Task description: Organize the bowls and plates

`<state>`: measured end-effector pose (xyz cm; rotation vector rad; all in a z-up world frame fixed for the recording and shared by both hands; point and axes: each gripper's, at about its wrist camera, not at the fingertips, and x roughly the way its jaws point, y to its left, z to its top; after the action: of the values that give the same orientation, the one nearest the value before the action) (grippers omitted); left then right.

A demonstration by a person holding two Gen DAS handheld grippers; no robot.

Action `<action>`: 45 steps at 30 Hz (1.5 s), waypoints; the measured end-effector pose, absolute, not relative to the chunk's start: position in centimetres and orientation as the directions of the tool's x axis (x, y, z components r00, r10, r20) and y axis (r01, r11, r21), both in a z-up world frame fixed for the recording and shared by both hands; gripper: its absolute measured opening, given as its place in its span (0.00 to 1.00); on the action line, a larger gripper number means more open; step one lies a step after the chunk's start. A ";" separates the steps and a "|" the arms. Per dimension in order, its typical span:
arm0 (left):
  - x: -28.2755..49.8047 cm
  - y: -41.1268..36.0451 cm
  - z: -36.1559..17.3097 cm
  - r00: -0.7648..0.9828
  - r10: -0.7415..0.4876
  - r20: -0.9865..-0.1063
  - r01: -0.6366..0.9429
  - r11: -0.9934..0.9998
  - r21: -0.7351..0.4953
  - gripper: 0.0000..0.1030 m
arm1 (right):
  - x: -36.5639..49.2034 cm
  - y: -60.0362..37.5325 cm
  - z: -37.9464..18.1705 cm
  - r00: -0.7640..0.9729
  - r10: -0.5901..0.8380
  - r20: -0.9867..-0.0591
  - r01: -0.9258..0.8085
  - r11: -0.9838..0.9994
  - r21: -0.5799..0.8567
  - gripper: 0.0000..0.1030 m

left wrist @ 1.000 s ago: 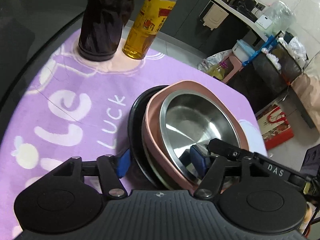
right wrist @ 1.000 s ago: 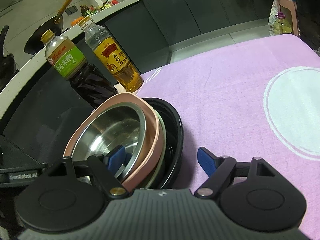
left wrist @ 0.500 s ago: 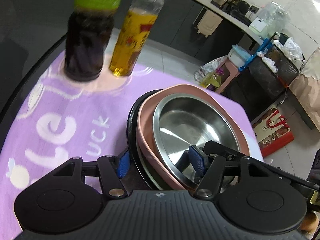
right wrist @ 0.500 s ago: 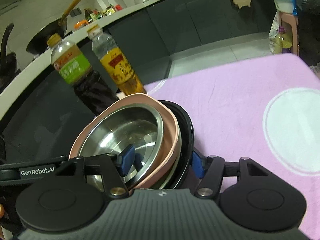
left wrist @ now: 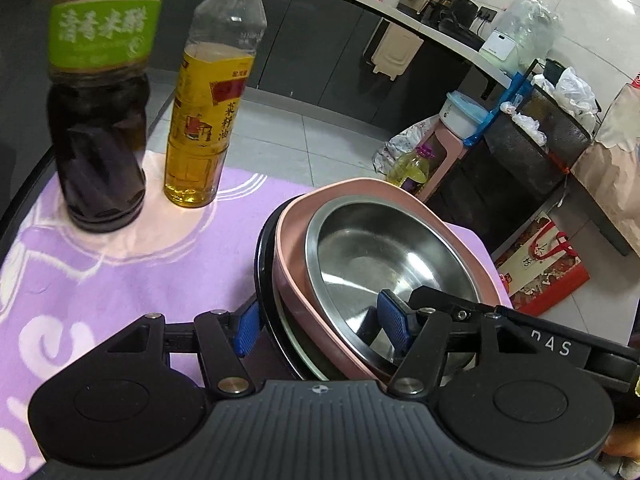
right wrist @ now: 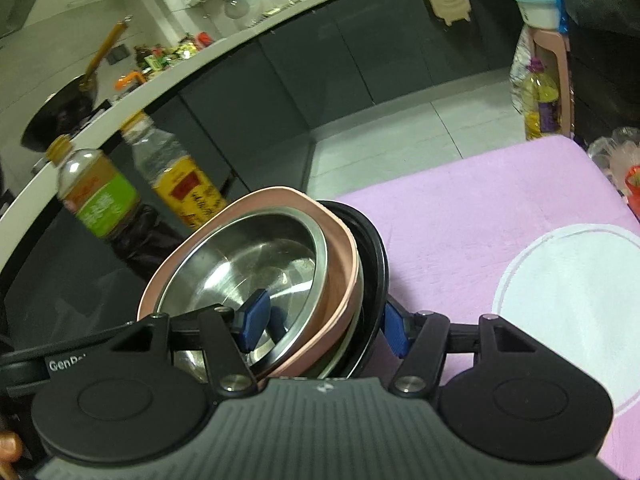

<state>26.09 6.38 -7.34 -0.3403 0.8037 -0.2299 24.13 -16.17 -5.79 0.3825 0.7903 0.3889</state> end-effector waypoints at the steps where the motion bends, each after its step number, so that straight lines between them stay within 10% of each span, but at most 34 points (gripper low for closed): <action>1: 26.4 6.3 -7.5 0.672 -0.328 -0.663 0.071 0.921 -0.383 0.56 | 24.4 -16.2 -6.0 0.639 0.468 -0.610 -0.186 0.864 0.468 0.38; 19: 27.3 6.8 -9.3 0.654 -0.314 -0.688 0.022 0.917 -0.398 0.56 | 25.6 -17.3 -8.4 0.625 0.477 -0.618 -0.155 0.852 0.501 0.38; 45: 10.0 6.6 -3.6 0.856 -0.131 -0.499 0.048 0.983 -0.176 0.56 | 12.3 -17.4 -2.8 0.768 0.418 -0.486 -0.264 0.897 0.354 0.38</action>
<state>10.04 6.59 -3.56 -0.1593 0.5349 -0.0945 12.26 -17.40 -2.78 0.2736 0.5886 0.3749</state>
